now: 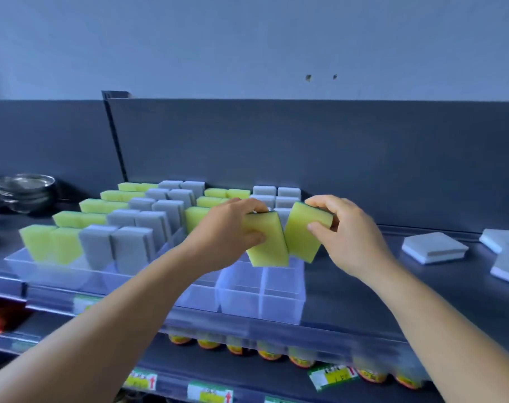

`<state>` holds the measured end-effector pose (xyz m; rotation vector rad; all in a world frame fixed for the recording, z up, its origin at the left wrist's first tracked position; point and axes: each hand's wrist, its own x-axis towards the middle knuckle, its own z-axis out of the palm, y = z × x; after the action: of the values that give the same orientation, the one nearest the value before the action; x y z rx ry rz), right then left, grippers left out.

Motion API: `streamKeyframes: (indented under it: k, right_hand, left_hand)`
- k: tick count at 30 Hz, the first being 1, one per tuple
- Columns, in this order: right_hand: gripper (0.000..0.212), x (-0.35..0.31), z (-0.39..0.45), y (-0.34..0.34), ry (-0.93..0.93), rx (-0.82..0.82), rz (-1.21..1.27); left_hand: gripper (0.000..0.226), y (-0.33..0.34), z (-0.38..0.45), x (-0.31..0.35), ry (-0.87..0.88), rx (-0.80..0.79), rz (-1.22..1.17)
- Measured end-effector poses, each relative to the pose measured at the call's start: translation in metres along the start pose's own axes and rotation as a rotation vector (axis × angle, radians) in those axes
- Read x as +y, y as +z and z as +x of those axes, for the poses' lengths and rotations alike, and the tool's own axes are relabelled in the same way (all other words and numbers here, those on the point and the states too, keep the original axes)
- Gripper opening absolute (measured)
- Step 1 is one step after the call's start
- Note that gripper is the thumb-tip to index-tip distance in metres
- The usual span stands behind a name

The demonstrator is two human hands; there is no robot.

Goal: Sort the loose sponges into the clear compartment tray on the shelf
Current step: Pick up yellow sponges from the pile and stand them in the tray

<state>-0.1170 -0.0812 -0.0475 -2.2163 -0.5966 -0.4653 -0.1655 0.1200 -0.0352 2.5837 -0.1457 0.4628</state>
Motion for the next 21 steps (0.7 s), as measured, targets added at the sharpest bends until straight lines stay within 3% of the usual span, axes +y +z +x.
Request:
streamKeyframes:
  k: [12,21]
  right_hand:
    - [0.033,-0.08,0.017,0.085,0.009,0.13,-0.056]
    - [0.031,-0.085,0.039,0.121,0.013,-0.001,-0.154]
  left_hand:
    - [0.037,-0.075,-0.01,-0.102,0.027,0.069,0.102]
    - [0.038,-0.077,0.005,-0.138,-0.015,0.033,0.127]
